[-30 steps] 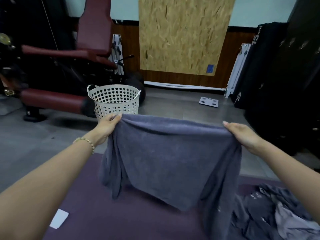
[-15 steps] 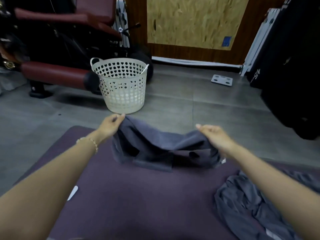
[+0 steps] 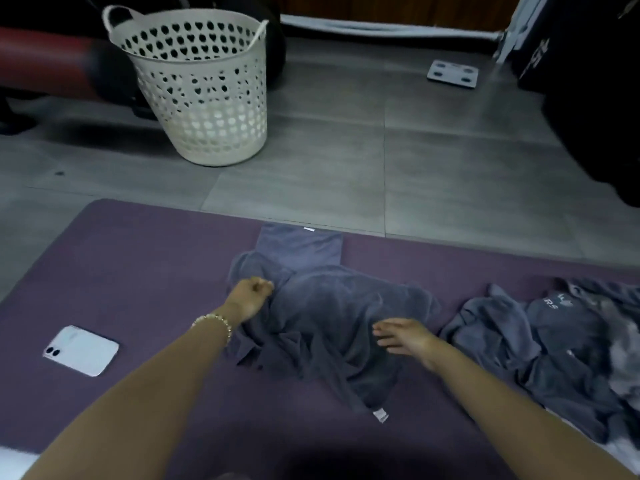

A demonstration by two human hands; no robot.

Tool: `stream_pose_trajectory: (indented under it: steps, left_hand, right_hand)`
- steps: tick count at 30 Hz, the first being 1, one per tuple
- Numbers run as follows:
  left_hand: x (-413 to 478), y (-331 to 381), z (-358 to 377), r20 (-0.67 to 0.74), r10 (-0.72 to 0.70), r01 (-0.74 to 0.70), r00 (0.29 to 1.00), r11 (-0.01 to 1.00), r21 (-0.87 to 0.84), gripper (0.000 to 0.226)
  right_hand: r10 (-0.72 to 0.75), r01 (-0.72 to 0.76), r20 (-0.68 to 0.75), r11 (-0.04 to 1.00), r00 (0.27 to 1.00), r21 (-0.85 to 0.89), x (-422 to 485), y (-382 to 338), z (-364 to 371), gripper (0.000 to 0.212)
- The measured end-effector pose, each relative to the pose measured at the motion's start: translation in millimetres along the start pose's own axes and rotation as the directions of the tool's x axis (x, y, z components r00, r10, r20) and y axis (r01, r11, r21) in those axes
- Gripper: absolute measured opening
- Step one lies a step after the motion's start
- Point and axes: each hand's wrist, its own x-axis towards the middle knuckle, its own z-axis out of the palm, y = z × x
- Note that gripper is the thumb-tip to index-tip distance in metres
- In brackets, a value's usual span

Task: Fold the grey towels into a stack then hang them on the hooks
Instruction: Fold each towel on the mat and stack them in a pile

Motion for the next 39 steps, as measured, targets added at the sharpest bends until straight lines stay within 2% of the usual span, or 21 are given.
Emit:
stream_pose_trajectory:
  steps: [2,6,11,16,19,22,23,25,26,27,28,30,32,35,37,39]
  left_hand:
    - [15,16,30,0.059,0.057,-0.059,0.997,0.998,0.036,0.022]
    - [35,48,103,0.223,0.129,-0.158,0.966,0.98,0.117,0.02]
    - [52,77,182,0.363,0.177,-0.243,0.915,0.959,0.144,0.052]
    - [73,97,248,0.448,0.287,-0.416,0.847,0.883,0.22,0.052]
    - [82,103,283,0.542,0.302,-0.503,0.785,0.821,0.27,0.049]
    - [88,108,294,0.583,0.299,-0.57,0.756,0.739,0.36,0.055]
    - [90,108,293,0.611,0.31,-0.618,0.728,0.682,0.39,0.058]
    - [89,112,289,0.662,0.305,-0.673,0.685,0.613,0.414,0.066]
    - [86,117,285,0.675,0.293,-0.653,0.677,0.662,0.367,0.068]
    - [81,125,280,0.675,0.284,-0.587,0.681,0.763,0.271,0.062]
    - [73,136,274,0.676,0.276,-0.494,0.683,0.856,0.15,0.049]
    - [59,160,262,0.69,0.284,-0.348,0.666,0.936,-0.049,0.026]
    - [45,183,252,0.68,0.327,-0.274,0.656,0.943,-0.189,0.019]
    - [22,210,242,0.629,0.388,-0.236,0.673,0.919,-0.315,0.012]
    - [9,225,237,0.588,0.408,-0.201,0.698,0.9,-0.387,0.011]
    - [-3,242,234,0.561,0.422,-0.155,0.712,0.874,-0.461,0.013]
  right_hand:
    - [0.02,-0.017,-0.128,0.999,0.992,0.03,11,19,-23,0.019]
    - [0.084,-0.044,-0.301,0.99,0.95,0.136,28,53,-57,0.033]
    - [0.026,0.043,-0.383,0.984,0.923,0.171,64,68,-95,0.047]
    - [-0.022,0.042,-0.247,0.996,0.969,0.076,101,67,-127,0.055]
    - [-0.082,0.056,-0.129,0.979,0.988,-0.194,115,65,-136,0.054]
    - [-0.137,0.11,-0.025,0.882,0.99,-0.458,124,63,-149,0.026]
    - [-0.128,0.12,0.016,0.875,0.992,-0.469,120,59,-153,0.016]
    - [-0.115,0.137,0.083,0.923,0.99,-0.36,105,45,-162,0.015]
    - [-0.115,0.135,0.089,0.959,0.989,-0.251,95,37,-165,0.011]
    - [-0.105,0.117,0.097,0.985,0.99,-0.129,85,31,-171,0.009]
    - [-0.104,0.104,0.119,0.995,0.987,0.009,77,27,-177,0.012]
    - [-0.128,0.08,0.208,0.971,0.97,0.225,59,22,-187,0.03]
    - [-0.172,0.065,0.251,0.921,0.953,0.384,37,16,-191,0.046]
    - [-0.298,0.162,0.177,0.829,0.938,0.536,2,6,-187,0.049]
    - [-0.315,0.184,0.173,0.832,0.933,0.523,-20,6,-186,0.05]
    - [-0.247,0.148,0.208,0.905,0.947,0.398,-42,12,-187,0.049]
